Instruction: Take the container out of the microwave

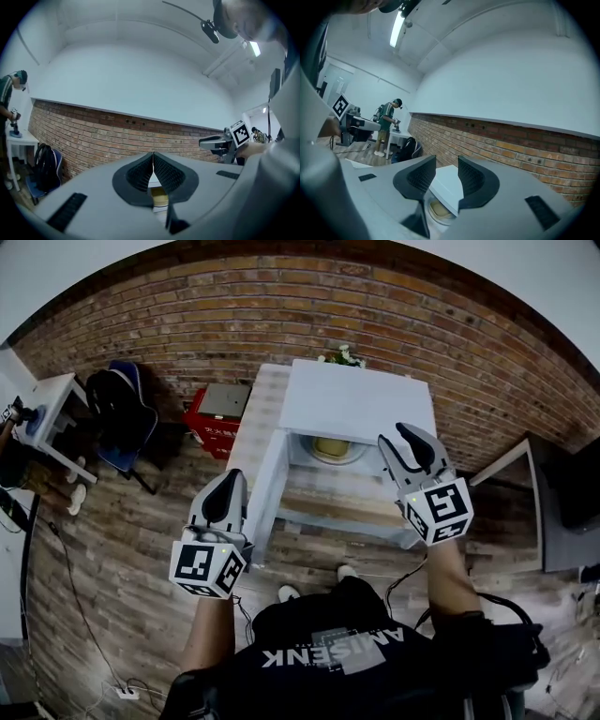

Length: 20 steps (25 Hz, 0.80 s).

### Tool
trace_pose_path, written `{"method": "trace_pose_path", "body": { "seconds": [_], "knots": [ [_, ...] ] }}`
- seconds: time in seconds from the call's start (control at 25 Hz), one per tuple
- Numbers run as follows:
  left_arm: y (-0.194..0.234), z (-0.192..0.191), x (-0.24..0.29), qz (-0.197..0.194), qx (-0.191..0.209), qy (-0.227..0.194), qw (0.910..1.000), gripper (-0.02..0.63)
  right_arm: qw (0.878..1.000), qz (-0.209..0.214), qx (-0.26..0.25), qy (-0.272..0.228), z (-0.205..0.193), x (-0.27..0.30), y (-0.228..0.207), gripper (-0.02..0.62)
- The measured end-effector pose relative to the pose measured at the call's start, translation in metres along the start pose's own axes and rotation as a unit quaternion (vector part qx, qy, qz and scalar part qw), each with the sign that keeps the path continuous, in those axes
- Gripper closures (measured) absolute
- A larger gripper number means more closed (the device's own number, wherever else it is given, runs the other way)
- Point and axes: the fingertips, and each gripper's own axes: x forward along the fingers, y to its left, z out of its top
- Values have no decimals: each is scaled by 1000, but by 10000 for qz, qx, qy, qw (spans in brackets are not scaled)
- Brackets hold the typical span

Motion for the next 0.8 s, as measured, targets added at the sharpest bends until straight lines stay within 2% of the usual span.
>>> {"method": "trace_pose_path", "body": {
  "seconds": [0.4,0.6,0.8],
  "knots": [
    [-15,-16,12,410,7,175,9990,591,9961,874,-110,27,-43,39,13,390],
    [-26,-29,16,625,-46,295,9976,591,9927,1169,-278,87,-65,51,16,376],
    [-31,-46,13,831,-129,396,9957,591,9900,1376,-306,-89,-76,59,29,376]
  ]
}}
